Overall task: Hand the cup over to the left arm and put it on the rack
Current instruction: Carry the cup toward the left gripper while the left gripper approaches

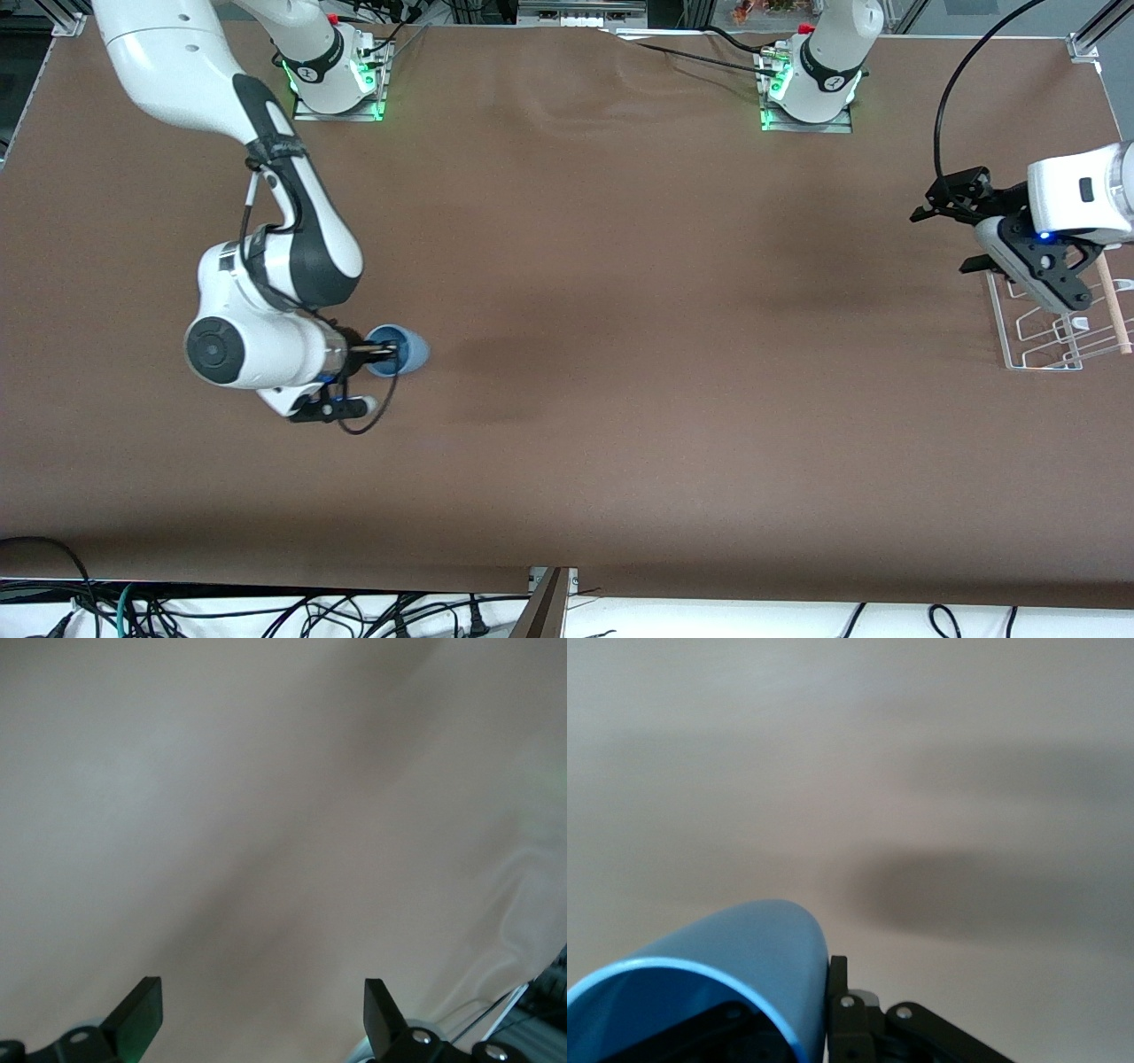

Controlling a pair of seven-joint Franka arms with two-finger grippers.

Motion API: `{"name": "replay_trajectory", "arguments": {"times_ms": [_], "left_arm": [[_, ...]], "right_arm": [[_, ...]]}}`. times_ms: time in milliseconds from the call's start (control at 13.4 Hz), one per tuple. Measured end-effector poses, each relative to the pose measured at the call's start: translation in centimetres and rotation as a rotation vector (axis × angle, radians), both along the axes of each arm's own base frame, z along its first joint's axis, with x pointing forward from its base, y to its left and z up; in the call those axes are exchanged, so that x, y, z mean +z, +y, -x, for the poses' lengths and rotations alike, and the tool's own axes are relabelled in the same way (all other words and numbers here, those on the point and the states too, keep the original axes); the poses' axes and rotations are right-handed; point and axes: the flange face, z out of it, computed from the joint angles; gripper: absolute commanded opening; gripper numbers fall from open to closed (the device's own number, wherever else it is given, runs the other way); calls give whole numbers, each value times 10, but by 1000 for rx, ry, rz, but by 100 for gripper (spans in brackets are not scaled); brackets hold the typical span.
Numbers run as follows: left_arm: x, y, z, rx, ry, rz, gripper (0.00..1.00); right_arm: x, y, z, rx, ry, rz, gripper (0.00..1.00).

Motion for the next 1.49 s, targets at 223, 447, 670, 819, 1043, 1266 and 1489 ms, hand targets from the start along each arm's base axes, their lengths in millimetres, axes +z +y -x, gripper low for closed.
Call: {"name": "replay_trajectory", "arguments": {"times_ms": [223, 447, 670, 819, 1043, 1266, 1489], "left_arm": [[-38, -7, -2, -178, -34, 114, 100], [-74, -18, 1, -268, -62, 246, 100], [-119, -31, 11, -316, -92, 392, 100], [-140, -42, 16, -378, -118, 454, 100], [-145, -70, 16, -431, -141, 486, 100], [-143, -112, 19, -493, -167, 490, 100], [-143, -146, 24, -541, -183, 496, 100]], "right_arm": [[14, 73, 28, -174, 134, -81, 0], [37, 150, 62, -355, 256, -137, 0], [58, 213, 87, -553, 367, -233, 0], [67, 248, 101, -696, 408, -281, 0], [74, 284, 121, -810, 418, -302, 0], [80, 293, 127, -856, 447, -294, 0], [86, 309, 138, -890, 452, -306, 0]]}}
